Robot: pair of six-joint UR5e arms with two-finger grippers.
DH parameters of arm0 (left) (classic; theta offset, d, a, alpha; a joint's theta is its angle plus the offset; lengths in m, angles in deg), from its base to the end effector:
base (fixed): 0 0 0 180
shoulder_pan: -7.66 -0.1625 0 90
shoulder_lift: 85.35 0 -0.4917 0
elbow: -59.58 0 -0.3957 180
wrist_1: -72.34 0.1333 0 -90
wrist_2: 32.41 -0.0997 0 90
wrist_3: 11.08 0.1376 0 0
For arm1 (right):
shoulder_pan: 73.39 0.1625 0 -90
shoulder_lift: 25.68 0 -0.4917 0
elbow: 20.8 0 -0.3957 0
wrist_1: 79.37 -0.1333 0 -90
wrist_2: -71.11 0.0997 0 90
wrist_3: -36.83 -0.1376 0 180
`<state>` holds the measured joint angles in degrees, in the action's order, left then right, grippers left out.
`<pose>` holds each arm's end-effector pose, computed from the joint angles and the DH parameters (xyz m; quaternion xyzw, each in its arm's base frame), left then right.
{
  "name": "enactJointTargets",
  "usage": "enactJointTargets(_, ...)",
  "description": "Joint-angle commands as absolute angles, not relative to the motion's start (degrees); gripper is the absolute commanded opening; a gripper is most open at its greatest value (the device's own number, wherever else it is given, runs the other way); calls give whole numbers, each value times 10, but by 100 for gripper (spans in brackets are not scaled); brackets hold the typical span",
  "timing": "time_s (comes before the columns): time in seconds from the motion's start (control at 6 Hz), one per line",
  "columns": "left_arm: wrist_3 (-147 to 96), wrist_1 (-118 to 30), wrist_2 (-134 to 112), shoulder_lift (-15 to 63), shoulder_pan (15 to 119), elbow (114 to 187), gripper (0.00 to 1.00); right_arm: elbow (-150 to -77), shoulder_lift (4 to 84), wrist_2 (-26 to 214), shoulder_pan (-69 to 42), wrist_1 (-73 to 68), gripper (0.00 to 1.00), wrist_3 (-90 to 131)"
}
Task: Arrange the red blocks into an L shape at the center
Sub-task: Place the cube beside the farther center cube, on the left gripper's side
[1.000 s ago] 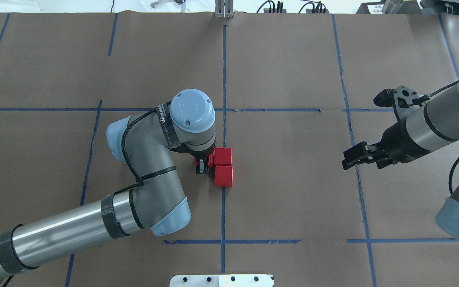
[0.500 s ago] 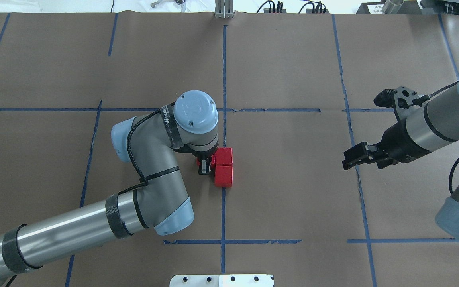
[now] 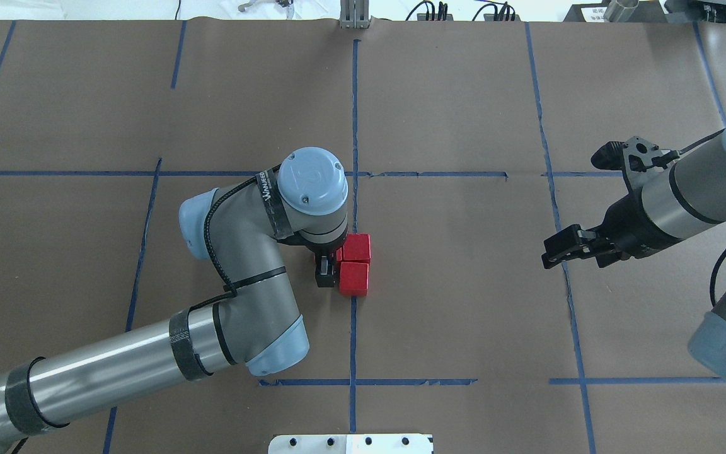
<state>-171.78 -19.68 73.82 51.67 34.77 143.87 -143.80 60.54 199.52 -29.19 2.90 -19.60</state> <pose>0.6868 -0.4582 0.2642 -0.2575 0.2906 -0.6591 0.6440 -0.3223 -0.3801 0.4232 -0.0125 -0.4695 -0.0431 0.8818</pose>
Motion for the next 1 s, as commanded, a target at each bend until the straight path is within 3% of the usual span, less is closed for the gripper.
enactJointTargets(0.0,-1717,-197,738,517,347,1442,100,-1438,605,1995,-292,29,100,-196)
enactJointTargets(0.33,-1678,-186,740,512,359,1481,100,-1437,603,1994,-289,29,100,-197)
enactJointTargets(0.83,-1484,-103,743,427,402,1643,100,-1408,602,2038,-177,35,100,-186)
